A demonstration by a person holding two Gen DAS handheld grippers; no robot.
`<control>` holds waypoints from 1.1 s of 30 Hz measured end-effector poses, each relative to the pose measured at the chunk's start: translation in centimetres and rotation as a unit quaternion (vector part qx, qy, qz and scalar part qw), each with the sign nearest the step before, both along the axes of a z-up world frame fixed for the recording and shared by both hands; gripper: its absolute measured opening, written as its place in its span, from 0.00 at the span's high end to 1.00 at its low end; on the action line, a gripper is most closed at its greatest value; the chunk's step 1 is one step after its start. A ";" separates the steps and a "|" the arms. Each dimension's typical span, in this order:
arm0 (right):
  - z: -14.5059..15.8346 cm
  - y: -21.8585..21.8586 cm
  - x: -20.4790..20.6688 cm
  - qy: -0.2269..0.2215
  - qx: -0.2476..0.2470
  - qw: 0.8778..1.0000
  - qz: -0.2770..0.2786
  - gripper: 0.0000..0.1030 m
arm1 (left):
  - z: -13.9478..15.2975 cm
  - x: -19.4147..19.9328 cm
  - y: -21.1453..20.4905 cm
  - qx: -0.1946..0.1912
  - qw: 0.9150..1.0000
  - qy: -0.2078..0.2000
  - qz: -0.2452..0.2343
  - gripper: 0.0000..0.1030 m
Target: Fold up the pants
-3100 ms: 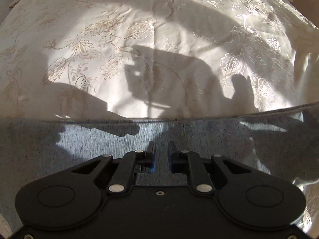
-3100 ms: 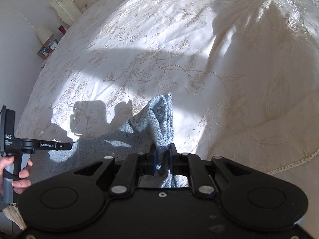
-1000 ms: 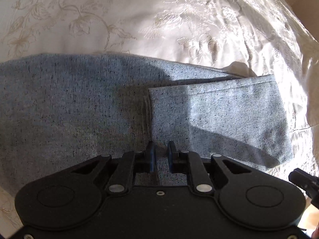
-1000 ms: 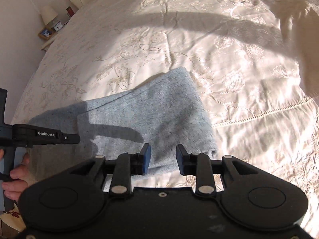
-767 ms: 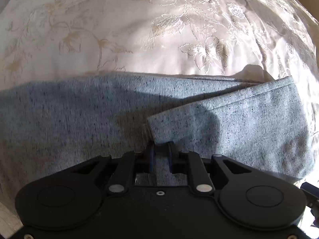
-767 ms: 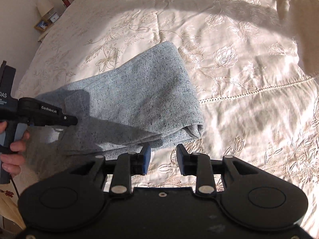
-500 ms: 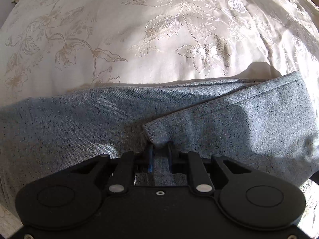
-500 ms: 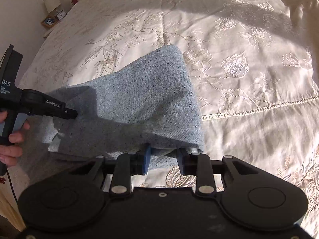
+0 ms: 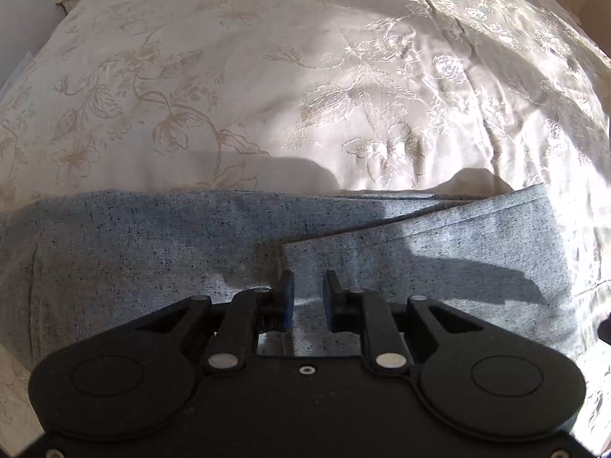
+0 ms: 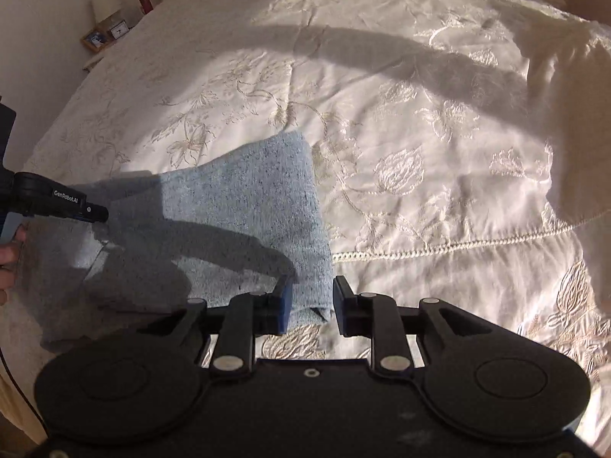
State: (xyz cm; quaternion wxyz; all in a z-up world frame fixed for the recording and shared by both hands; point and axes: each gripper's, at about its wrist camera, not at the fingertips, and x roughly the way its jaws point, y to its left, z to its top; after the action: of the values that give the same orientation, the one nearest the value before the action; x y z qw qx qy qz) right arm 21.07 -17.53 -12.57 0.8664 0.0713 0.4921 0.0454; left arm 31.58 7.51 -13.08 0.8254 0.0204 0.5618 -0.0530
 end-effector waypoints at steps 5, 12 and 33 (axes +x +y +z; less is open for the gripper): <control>-1.7 1.6 4.3 -0.021 -0.003 0.999 0.036 0.73 | -1.6 0.8 -2.4 0.019 1.000 -0.006 -0.021 0.75; -6.3 2.2 11.3 0.025 -0.045 0.998 0.029 0.76 | -5.1 3.5 -3.4 0.041 0.999 0.016 -0.008 0.74; -0.7 4.1 2.2 0.007 -0.025 0.998 0.063 0.68 | 3.4 -9.8 10.1 0.069 0.980 0.004 0.187 0.74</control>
State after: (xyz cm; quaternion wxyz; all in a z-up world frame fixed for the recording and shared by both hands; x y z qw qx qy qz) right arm 23.22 -13.46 -13.27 0.8600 0.0188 0.5024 0.0875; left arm 21.83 17.60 -9.70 0.8153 -0.0286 0.5608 0.1411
